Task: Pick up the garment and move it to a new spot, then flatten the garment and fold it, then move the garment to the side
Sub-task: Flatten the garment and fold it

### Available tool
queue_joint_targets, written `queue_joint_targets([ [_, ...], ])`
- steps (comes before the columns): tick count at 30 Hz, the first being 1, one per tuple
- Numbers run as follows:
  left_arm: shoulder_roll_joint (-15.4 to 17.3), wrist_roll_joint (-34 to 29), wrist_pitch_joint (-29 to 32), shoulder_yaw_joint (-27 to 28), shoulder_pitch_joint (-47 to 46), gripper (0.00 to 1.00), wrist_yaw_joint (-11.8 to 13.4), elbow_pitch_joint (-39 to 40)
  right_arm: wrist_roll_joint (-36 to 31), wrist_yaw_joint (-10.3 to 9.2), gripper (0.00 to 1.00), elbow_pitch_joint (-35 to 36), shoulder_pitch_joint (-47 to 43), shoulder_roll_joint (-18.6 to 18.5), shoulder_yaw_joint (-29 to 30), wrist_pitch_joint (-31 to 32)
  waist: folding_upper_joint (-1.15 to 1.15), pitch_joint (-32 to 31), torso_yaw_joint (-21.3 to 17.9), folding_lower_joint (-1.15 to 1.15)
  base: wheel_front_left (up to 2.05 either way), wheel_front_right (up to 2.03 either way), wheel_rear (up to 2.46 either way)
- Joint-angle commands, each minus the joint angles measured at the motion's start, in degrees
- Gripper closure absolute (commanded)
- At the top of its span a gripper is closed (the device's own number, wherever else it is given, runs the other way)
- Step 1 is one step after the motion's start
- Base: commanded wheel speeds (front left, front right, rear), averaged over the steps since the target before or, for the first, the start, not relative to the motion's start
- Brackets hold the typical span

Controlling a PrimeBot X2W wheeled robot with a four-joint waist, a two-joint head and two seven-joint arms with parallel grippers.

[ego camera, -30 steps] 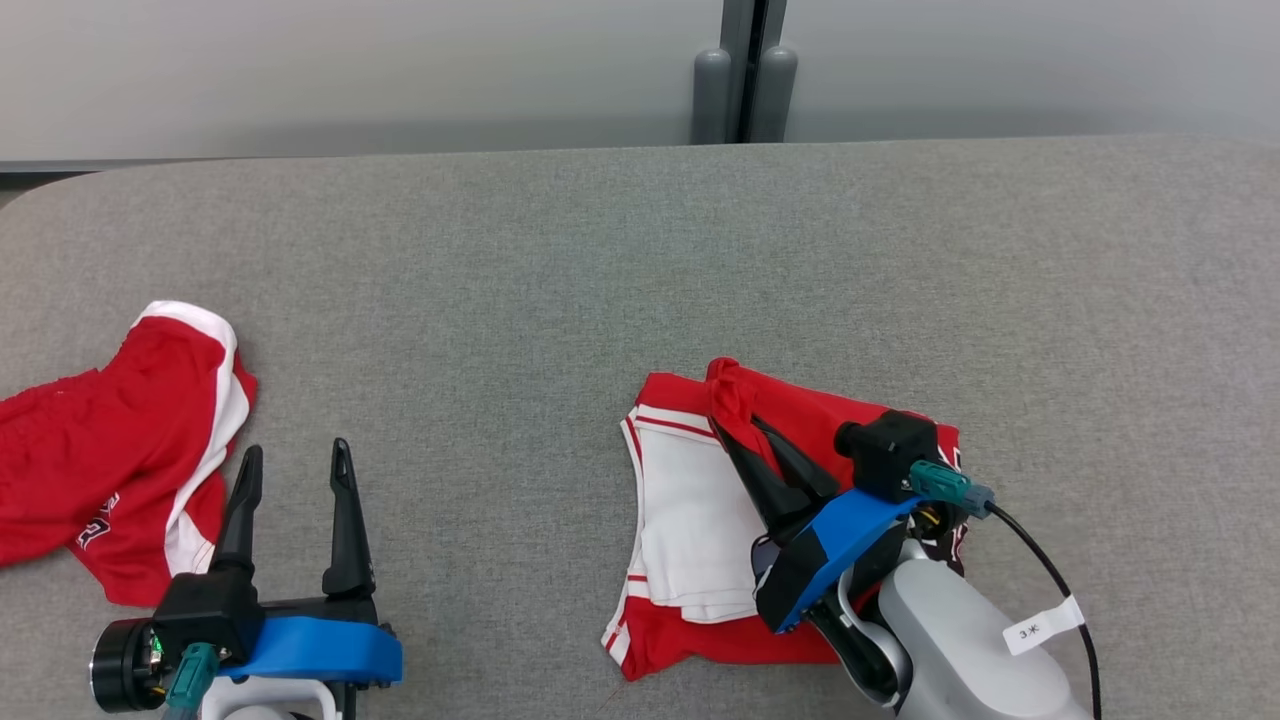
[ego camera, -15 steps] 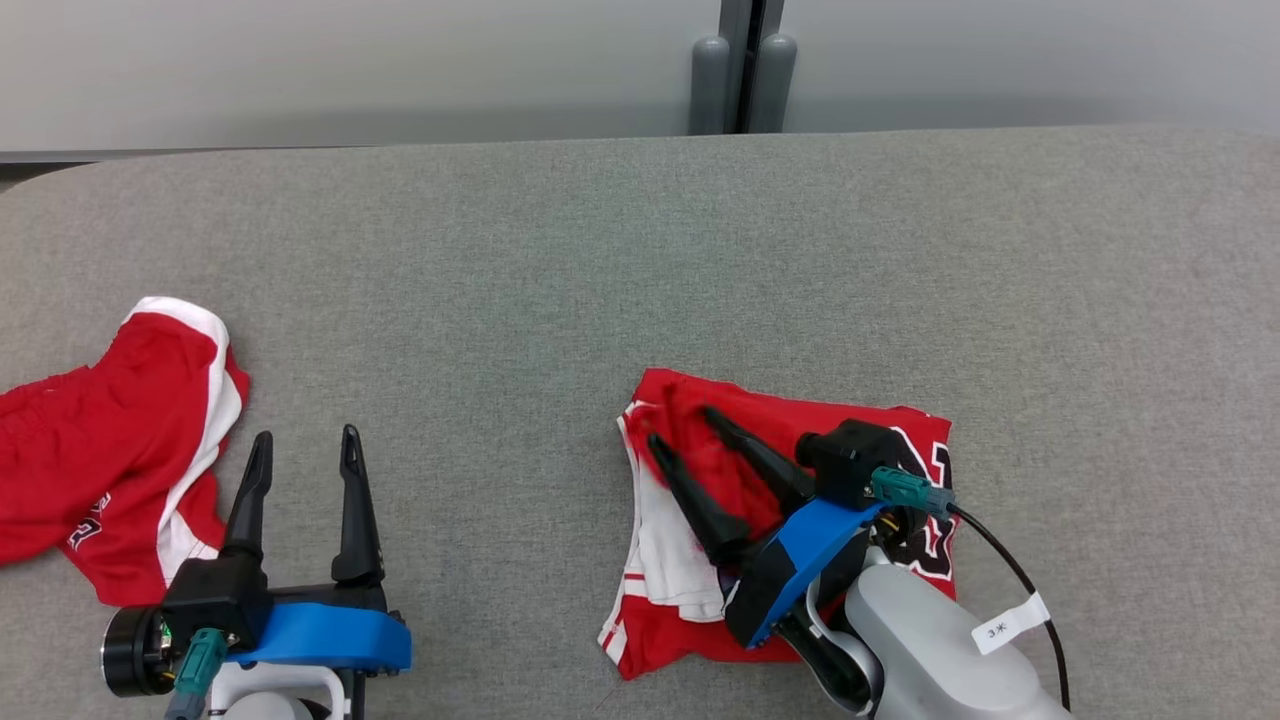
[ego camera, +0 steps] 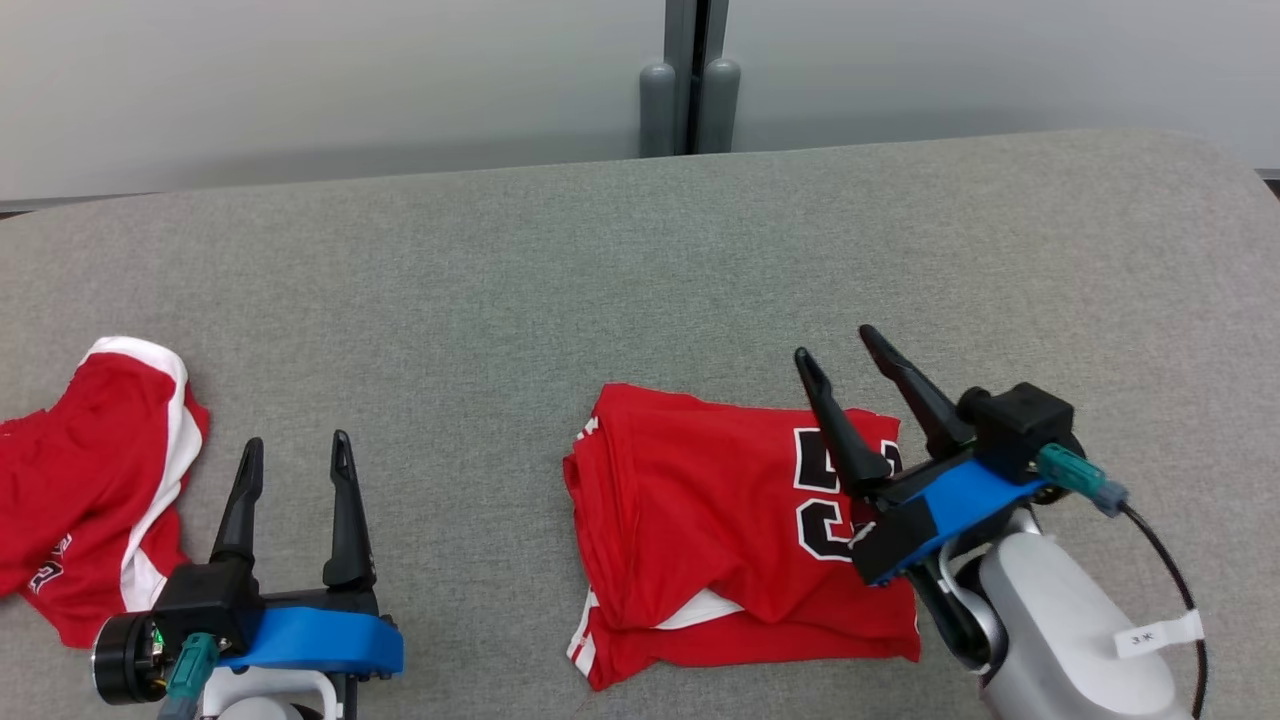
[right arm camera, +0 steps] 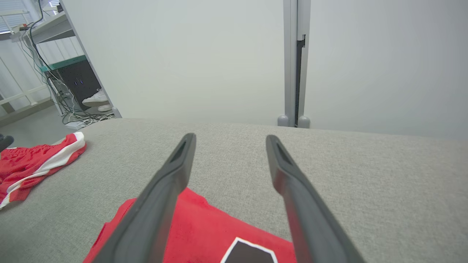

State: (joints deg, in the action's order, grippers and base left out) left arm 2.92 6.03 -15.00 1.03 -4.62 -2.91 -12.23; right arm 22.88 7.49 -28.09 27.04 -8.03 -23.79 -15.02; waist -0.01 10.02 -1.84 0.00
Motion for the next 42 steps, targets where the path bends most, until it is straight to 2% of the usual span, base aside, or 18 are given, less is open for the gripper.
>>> queue_joint_targets([
  [1, -0.04, -0.38, -0.24, 0.29, 0.28, 0.0, -0.15, 0.21, -1.14, 0.01, 0.0, 1.44, -1.75, -0.55, 2.1, -0.16, 0.01, -0.55, -0.66, 0.0, 0.0, 0.0, 0.0],
  [10, -0.04, -1.31, -0.24, 1.22, 1.32, 0.0, -0.91, 0.87, -6.2, 0.01, 0.0, 9.72, -10.71, -0.25, 14.77, -0.17, 0.01, -2.17, -2.73, 0.0, 0.0, 0.0, 0.0],
  [16, -0.04, -1.6, -0.24, 1.18, 1.97, 0.0, -1.01, 0.87, -8.74, 0.01, 0.0, 14.45, -16.97, 1.04, 19.96, -0.17, 0.01, -3.02, -3.04, 0.0, 0.0, 0.0, 0.0],
  [25, -0.05, -2.13, -0.24, 1.44, 3.82, 0.0, -1.15, 0.93, -10.71, 0.01, 0.0, 17.4, -23.57, 3.41, 22.15, -0.17, 0.01, -4.63, -2.52, 0.0, 0.0, 0.0, 0.0],
  [42, -0.05, -2.4, -0.24, 1.07, 6.75, 0.0, -1.39, 1.5, -11.56, 0.01, 0.0, 15.61, -24.83, 4.67, 21.76, -0.18, 0.01, -6.21, -1.08, 0.0, 0.0, 0.0, 0.0],
])
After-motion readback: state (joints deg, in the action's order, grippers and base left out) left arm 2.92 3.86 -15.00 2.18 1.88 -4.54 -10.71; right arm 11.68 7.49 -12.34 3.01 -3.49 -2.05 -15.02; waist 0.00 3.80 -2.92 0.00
